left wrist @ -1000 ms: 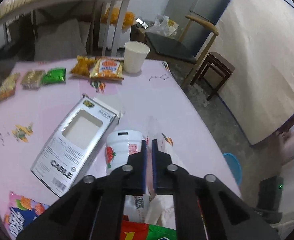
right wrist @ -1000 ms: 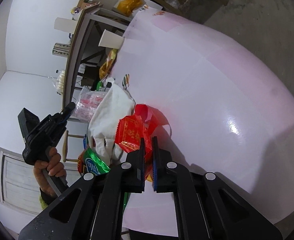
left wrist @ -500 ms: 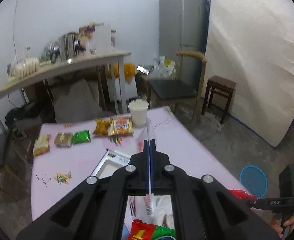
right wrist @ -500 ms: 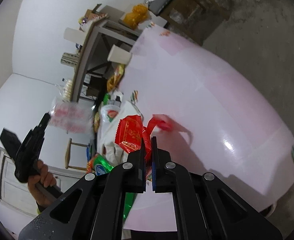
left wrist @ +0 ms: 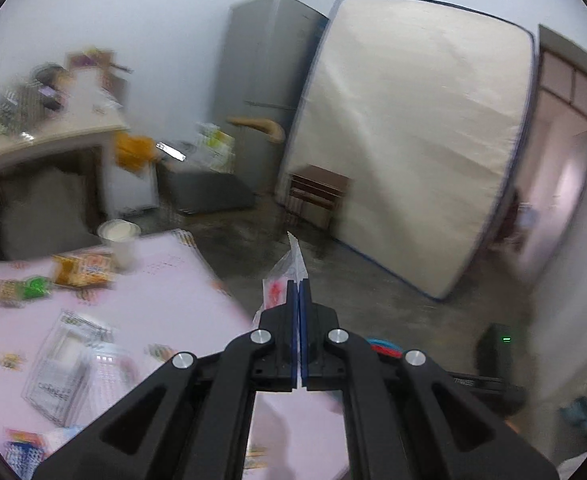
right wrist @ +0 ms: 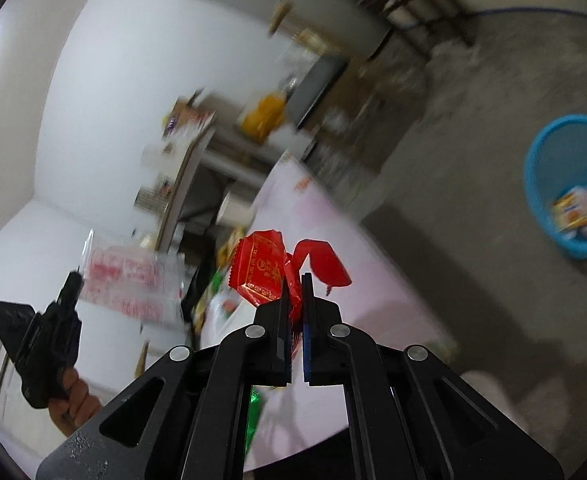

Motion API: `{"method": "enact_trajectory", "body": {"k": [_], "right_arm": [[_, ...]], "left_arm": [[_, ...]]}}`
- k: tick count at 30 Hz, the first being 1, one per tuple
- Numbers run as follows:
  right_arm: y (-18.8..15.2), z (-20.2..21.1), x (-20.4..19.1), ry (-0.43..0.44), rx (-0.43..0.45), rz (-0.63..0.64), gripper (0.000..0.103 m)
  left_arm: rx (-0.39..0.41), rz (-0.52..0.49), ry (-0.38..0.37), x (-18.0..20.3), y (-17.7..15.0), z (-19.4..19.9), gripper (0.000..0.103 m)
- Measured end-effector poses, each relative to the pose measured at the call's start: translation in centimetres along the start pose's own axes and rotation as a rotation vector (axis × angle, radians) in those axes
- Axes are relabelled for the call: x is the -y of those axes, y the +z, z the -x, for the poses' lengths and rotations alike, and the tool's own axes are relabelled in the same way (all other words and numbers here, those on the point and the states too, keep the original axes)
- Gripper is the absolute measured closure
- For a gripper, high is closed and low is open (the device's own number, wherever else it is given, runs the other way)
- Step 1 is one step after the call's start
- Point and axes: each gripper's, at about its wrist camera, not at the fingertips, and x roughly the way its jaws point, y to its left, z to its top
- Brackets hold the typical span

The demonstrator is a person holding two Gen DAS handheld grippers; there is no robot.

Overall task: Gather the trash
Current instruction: 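Carry the wrapper and bag over the blue wastebasket and open both grippers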

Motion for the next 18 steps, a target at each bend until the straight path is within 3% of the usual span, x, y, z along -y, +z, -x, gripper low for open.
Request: {"method": "enact_trajectory", "body": {"k": [4,10,18], "right_arm": [[1.8,4.0,5.1,-0.092,0.105,-0.087,0.101],[3.7,6.4,13.0,-0.253,0.175,-0.215,0.101],[6.1,4.3,22.3,-0.401,0.155,-0.357,0.1]], "left_arm": [[-0.085,0.024,-0.15,4.6,-0.4,-6.3,0.103],[-0.314,0.155,-0.352,10.9,-2.6,-19.8,0.103],[-0.567,0.201,-0.36,17.0,-9.3,-35.0,0.103]]}}
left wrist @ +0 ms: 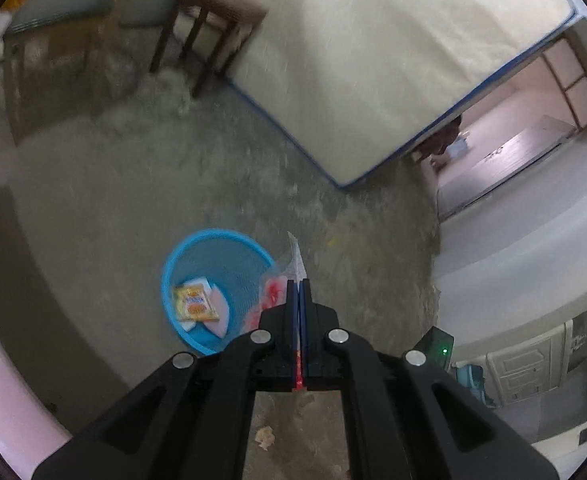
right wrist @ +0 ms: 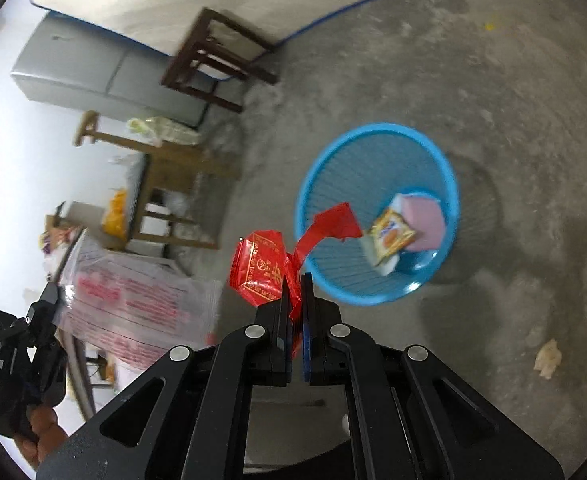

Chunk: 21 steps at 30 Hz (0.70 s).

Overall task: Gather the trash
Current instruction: 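Carry the wrapper and bag over the blue wastebasket and open both grippers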

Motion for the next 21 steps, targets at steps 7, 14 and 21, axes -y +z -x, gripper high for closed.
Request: {"method": "enact_trajectory", "body": {"k": [7,14,21], "right_arm": [[3.4,-6.4,3.8,-0.108,-0.059,-0.008,0.048],[2.8,-7.5,8.1,-0.221,-0.066,-0.067,0.039],[2.3,-2.7,6.8,-0.161,0.019,-0.019,0.037]], "left_arm": [[-0.124,0.107,0.013,-1.9,0.1,-9.4,0.069],[-0.146,0.176,0.066,-4.1,-1.7,-9.8,0.043],[-0.064,0.17,0.069,-3.9,-1.8,-3.9,0.043]]}}
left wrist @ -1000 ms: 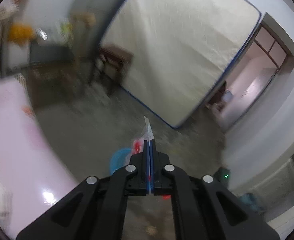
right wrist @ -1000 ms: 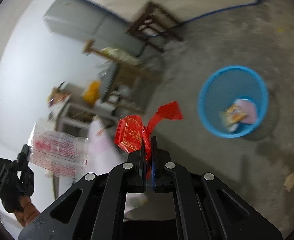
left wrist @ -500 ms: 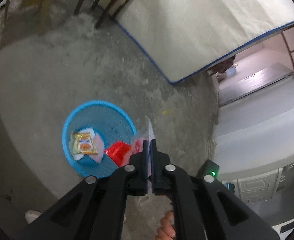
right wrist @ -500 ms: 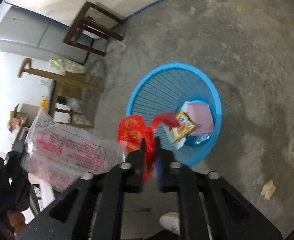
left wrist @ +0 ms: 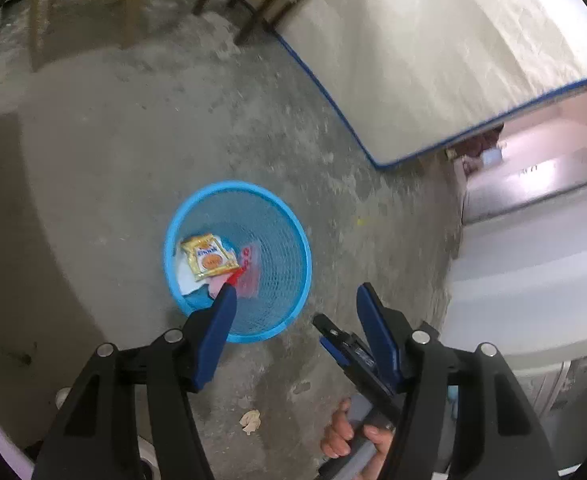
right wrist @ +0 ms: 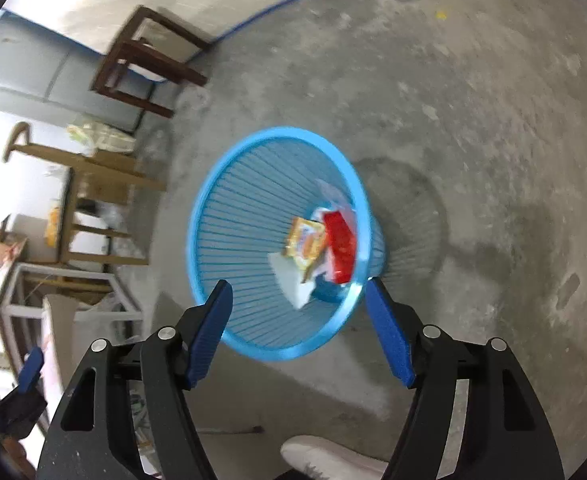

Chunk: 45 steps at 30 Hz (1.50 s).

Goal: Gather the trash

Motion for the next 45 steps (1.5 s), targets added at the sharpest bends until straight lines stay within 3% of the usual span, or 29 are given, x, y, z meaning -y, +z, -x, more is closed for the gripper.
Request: {"method": "enact_trajectory", "body": {"k": [5,11,15,18,22,28,34,45], "right_arm": [[-1.2,4.7,-3.0,0.149,0.0,0.085,0.036],[-4.3,9.2,-9.5,0.353,-0.135,0.201,0.034],[-6.9,10.5,-15.0,0.45,-0.218,0.301,0.032],[-10.1,10.5,-19.5,0.48,-0.276,0.404,0.031],[-15.4,8.3,-26.5,0.475,-0.386,0.533,0.03],[-22.0,4.0,-33.9,0.446,-0.538,0.589,0.029],[-26.7,1.4,-37.9,0.397,-0.625,0.555,0.027],[-32.1,-1.8,-42.7,0.256,-0.542,0.609,0.025]], "left_arm": [[0.105,-0.007,-0.025,0.1,-1.8,7.3,0.043],[0.289,-0.106,-0.034,0.3,-5.8,19.5,0.04],[0.436,-0.201,0.063,-1.5,-9.6,28.0,0.034],[0.528,-0.218,0.149,-4.0,-12.4,33.1,0.031],[0.621,-0.201,0.314,-8.3,-15.8,38.8,0.026],[0.621,-0.114,0.493,-14.0,-19.3,42.7,0.024],[0.643,-0.098,0.528,-17.4,-22.3,43.8,0.019],[0.676,-0.048,0.525,-22.0,-23.2,44.5,0.019]]}}
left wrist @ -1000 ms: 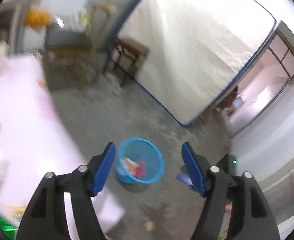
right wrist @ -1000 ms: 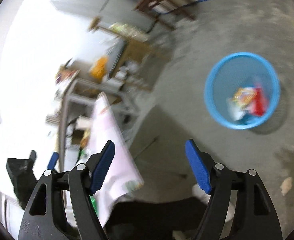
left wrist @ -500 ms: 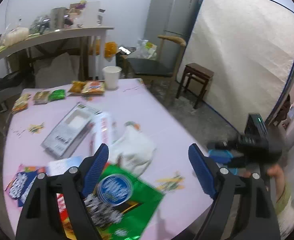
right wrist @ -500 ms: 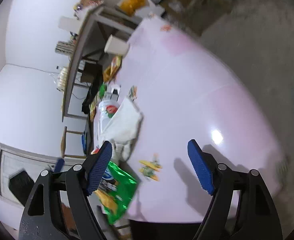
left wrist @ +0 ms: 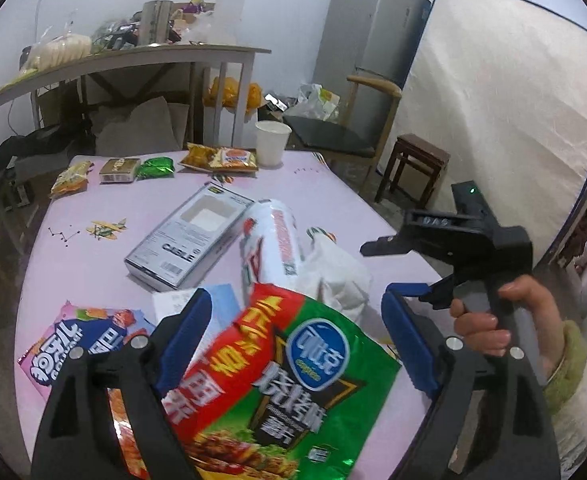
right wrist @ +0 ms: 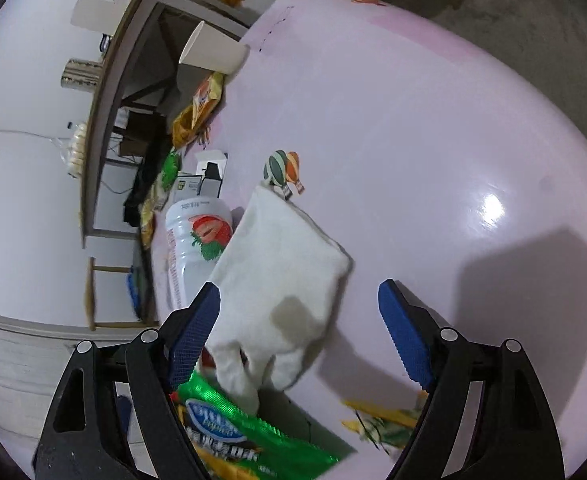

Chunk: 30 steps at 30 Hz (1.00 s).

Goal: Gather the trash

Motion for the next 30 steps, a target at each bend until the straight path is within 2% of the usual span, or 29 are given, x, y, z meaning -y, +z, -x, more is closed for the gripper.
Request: {"method": "enact_trajectory", "body": {"k": [4,10,12,13,14,15,17,22,26,30], "right_arm": [[0.0,-0.7,-1.0,-0.03,0.025,0.006,0.026],[-0.3,-1.9,-2.1,-0.103,0.081,0.057,0.052],[-0.3,-2.0,-2.0,-0.118,0.09,0.075,0.074],[-0.4,-2.1,-2.0,-0.119,0.089,0.085,0.082],[-0.4,-2.2,-1.8,-0.122,0.087,0.097,0.097],[-0.3,-2.2,-1.8,-0.124,0.091,0.102,0.1],[-0.4,-1.5,-1.6,-0.122,0.121,0.118,0.101],[0.0,2.5,-1.4,-0.105,0.271,0.147,0.102],[0.5,5.5,-0.8,-0.117,0.346,0.156,0.102],[1.1,6.8,-0.3,-0.106,0.328,0.192,0.102]], "left_arm": [[-0.005,0.023,0.005,-1.8,-0.2,-0.2,0.019],[-0.01,0.063,-0.014,-3.4,-1.1,-0.6,0.019],[-0.01,0.079,-0.02,-3.8,-1.3,-0.7,0.019],[-0.009,0.088,-0.024,-4.0,-1.5,-0.8,0.019],[-0.01,0.094,-0.025,-4.1,-1.5,-0.8,0.019],[-0.011,0.102,-0.028,-4.3,-1.6,-0.8,0.019],[-0.01,0.112,-0.03,-4.6,-1.7,-0.8,0.019],[-0.017,0.149,-0.032,-5.5,-2.1,-0.6,0.019],[-0.011,0.178,-0.029,-6.2,-2.3,-0.2,0.019],[0.007,0.184,-0.012,-6.8,-2.2,0.6,0.019]]}}
